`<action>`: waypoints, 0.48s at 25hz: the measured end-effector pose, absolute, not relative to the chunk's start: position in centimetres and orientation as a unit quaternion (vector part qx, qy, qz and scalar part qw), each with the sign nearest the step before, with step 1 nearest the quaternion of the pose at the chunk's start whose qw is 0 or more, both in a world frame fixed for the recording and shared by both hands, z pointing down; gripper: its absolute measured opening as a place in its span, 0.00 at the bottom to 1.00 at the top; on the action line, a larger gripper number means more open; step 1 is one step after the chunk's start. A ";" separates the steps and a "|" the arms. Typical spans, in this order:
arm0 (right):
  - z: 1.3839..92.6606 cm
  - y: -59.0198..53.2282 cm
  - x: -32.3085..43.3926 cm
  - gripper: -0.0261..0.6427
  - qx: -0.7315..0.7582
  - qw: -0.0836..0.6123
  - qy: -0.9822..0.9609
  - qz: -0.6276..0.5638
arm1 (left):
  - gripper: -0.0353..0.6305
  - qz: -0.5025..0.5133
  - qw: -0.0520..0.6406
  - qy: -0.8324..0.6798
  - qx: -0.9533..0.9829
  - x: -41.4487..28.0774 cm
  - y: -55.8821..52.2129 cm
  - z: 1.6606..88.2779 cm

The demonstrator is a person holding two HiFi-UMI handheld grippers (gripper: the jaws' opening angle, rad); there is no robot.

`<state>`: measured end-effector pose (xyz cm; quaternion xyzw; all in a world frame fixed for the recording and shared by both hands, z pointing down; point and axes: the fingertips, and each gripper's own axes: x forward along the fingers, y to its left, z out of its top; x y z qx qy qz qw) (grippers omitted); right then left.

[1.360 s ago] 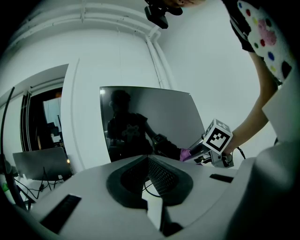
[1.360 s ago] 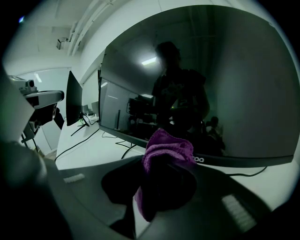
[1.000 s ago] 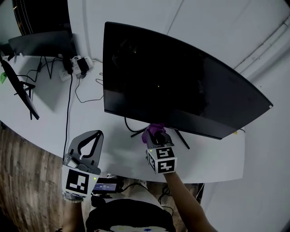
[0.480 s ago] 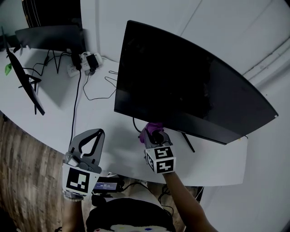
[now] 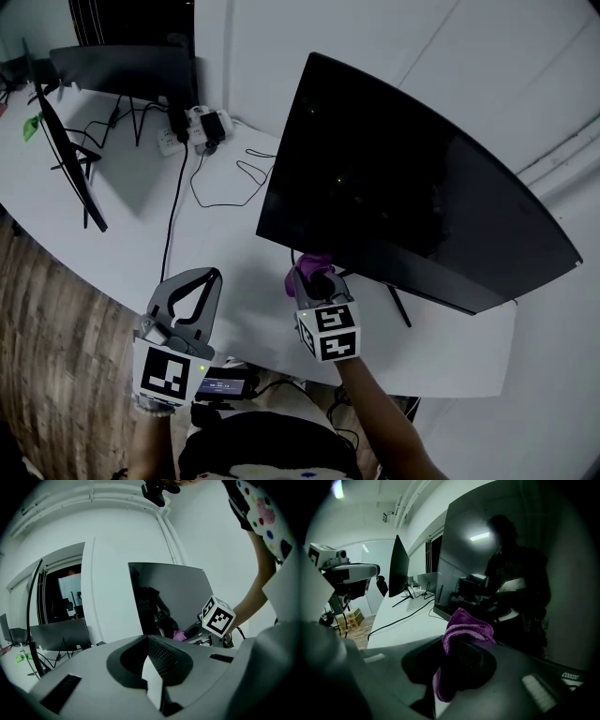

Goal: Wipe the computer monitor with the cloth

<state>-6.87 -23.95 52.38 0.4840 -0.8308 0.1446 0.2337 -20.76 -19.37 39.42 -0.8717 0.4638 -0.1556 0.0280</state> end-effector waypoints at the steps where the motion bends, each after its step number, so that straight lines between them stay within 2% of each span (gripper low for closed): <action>1: 52.3 -24.0 -7.3 0.14 0.481 0.234 -0.833 0.143 | 0.06 -0.155 0.029 0.465 -0.871 -20.9 -19.4 39.4; 12: 52.3 -24.9 -11.0 0.14 0.445 0.240 -0.853 0.129 | 0.06 -0.163 0.037 0.474 -0.864 -22.5 -19.9 39.4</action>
